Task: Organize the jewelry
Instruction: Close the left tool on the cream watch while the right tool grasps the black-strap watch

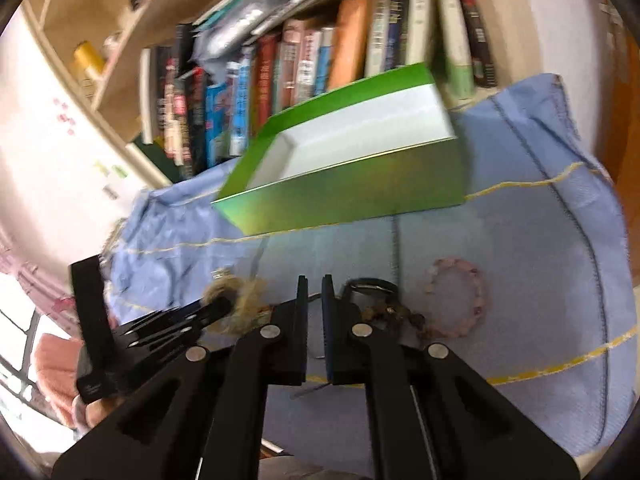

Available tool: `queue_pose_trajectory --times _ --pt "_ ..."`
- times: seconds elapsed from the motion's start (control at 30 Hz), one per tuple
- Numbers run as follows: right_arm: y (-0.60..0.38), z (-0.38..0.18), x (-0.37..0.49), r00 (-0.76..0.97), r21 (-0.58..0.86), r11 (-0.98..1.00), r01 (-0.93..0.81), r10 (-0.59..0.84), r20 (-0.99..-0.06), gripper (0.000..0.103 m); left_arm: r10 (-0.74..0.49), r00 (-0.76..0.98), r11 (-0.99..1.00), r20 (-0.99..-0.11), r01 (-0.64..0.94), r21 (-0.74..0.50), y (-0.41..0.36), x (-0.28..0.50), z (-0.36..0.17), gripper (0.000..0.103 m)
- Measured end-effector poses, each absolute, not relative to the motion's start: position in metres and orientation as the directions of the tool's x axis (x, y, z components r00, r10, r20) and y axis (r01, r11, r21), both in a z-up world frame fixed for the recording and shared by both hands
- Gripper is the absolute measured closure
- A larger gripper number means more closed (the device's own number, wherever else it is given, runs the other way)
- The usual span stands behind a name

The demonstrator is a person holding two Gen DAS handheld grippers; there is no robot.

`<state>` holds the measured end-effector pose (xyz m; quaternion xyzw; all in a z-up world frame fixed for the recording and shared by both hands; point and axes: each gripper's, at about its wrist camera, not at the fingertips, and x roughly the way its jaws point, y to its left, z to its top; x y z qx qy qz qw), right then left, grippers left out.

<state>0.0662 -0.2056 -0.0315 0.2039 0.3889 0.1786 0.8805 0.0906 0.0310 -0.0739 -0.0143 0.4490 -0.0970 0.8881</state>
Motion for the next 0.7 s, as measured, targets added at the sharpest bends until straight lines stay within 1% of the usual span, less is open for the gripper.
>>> queue_pose_trajectory --times 0.03,0.07,0.1,0.13,0.17,0.2,0.27,0.37,0.43,0.5,0.63,0.7 --pt "-0.206 -0.030 0.065 0.643 0.483 0.863 -0.149 0.456 -0.615 0.088 -0.183 0.581 0.981 -0.793 0.156 -0.112 0.032 0.091 -0.073 0.079" --pt "-0.207 -0.028 0.064 0.659 0.437 0.893 -0.112 0.396 -0.640 0.087 -0.182 0.583 0.982 -0.792 0.154 -0.112 0.032 0.091 -0.072 0.079" --pt "-0.208 -0.028 0.065 0.664 0.393 0.917 -0.075 0.340 -0.666 0.086 -0.179 0.585 0.982 -0.791 0.151 -0.111 0.032 0.090 -0.071 0.078" --pt "-0.209 -0.031 0.066 0.661 0.312 0.950 -0.011 0.241 -0.710 0.086 -0.177 0.588 0.983 -0.790 0.150 -0.108 0.032 0.090 -0.071 0.078" --pt "-0.210 -0.035 0.067 0.649 0.253 0.967 0.033 0.172 -0.741 0.086 -0.176 0.589 0.983 -0.789 0.151 -0.106 0.032 0.090 -0.070 0.078" --pt "-0.211 -0.041 0.067 0.630 0.220 0.974 0.058 0.135 -0.765 0.086 -0.175 0.590 0.983 -0.788 0.152 -0.105 0.032 0.090 -0.070 0.078" --pt "-0.211 -0.052 0.067 0.600 0.214 0.975 0.060 0.136 -0.788 0.086 -0.175 0.592 0.983 -0.787 0.150 -0.106 0.033 0.089 -0.069 0.075" --pt "-0.204 -0.067 0.068 0.567 0.162 0.985 0.064 0.098 -0.818 0.086 -0.168 0.612 0.985 -0.773 0.139 -0.104 0.037 0.086 -0.063 0.069" --pt "-0.199 -0.074 0.069 0.554 0.148 0.988 0.052 0.095 -0.827 0.086 -0.155 0.627 0.987 -0.764 0.133 -0.091 0.040 0.084 -0.058 0.060" --pt "-0.195 -0.078 0.070 0.550 0.143 0.989 0.040 0.097 -0.829 0.086 -0.142 0.631 0.989 -0.763 0.121 -0.085 0.046 0.084 -0.057 0.056" --pt "-0.188 -0.080 0.070 0.549 0.138 0.990 0.013 0.108 -0.829 0.086 -0.106 0.634 0.994 -0.766 0.075 -0.076 0.060 0.085 -0.058 0.055" --pt "-0.181 -0.079 0.070 0.556 0.104 0.994 0.012 0.080 -0.827 0.088 -0.103 0.634 0.995 -0.766 0.074 -0.073 0.061 0.085 -0.059 0.055"
